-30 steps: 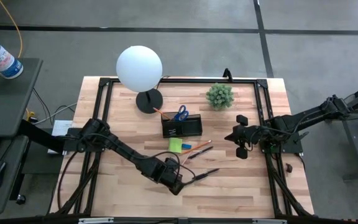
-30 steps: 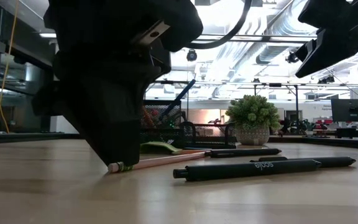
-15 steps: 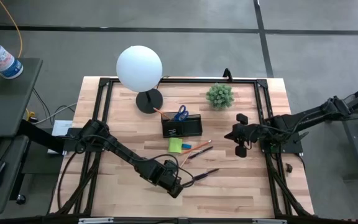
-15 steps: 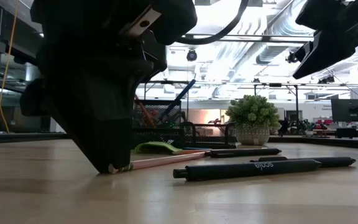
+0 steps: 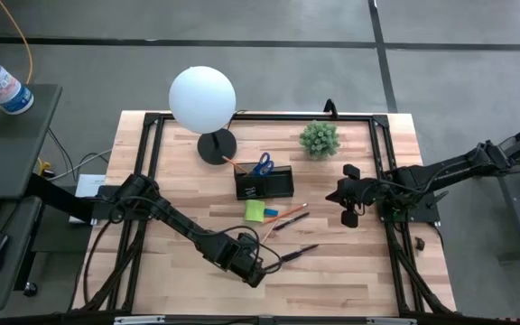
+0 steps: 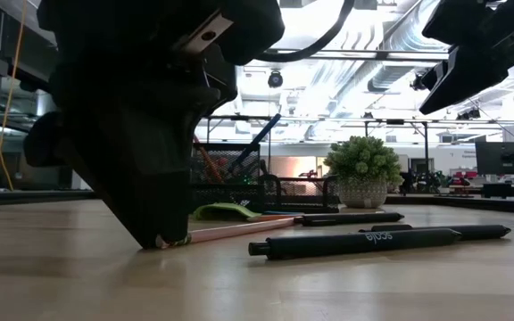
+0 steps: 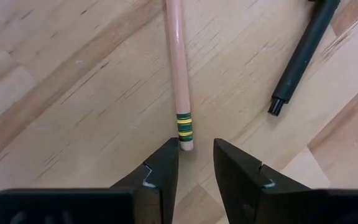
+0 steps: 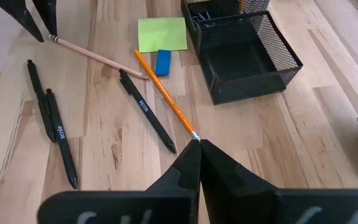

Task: Pick and place office supplies into organizer
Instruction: Put the pink pencil into the top left side of the desk organizer

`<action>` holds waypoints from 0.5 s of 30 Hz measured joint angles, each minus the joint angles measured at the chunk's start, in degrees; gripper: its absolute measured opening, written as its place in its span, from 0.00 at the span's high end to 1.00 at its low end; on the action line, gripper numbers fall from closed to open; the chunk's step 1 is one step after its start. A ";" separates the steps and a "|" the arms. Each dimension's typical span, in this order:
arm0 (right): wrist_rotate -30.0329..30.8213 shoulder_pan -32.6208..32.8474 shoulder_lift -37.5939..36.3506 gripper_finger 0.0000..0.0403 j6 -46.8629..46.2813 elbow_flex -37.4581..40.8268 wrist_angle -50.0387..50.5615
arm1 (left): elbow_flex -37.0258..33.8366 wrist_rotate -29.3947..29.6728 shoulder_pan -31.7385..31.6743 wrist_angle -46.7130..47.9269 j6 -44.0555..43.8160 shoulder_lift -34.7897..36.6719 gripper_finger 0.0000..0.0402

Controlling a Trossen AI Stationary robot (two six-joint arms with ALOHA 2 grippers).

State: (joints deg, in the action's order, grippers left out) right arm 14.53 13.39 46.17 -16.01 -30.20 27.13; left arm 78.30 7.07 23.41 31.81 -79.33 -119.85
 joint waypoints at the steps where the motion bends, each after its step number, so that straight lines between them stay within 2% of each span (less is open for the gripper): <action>1: 0.02 -0.02 0.00 1.00 0.00 0.00 -0.04 | 0.00 0.02 -0.06 0.00 0.00 0.00 0.77; 5: 0.02 -0.02 0.00 1.00 0.02 -0.02 -0.02 | -0.09 1.42 -0.08 0.07 -0.25 -0.02 0.81; 11: 0.02 -0.02 0.00 1.00 0.70 0.00 -0.03 | -0.17 2.80 -0.06 0.57 -0.42 -0.04 0.98; 15: 0.02 -0.02 0.00 1.00 1.07 0.00 -0.05 | -0.20 3.21 -0.08 0.45 -0.38 -0.04 0.97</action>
State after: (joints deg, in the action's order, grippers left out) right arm 14.55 13.37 46.17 -14.94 -30.20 27.08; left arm 78.11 10.28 23.33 32.27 -79.71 -119.90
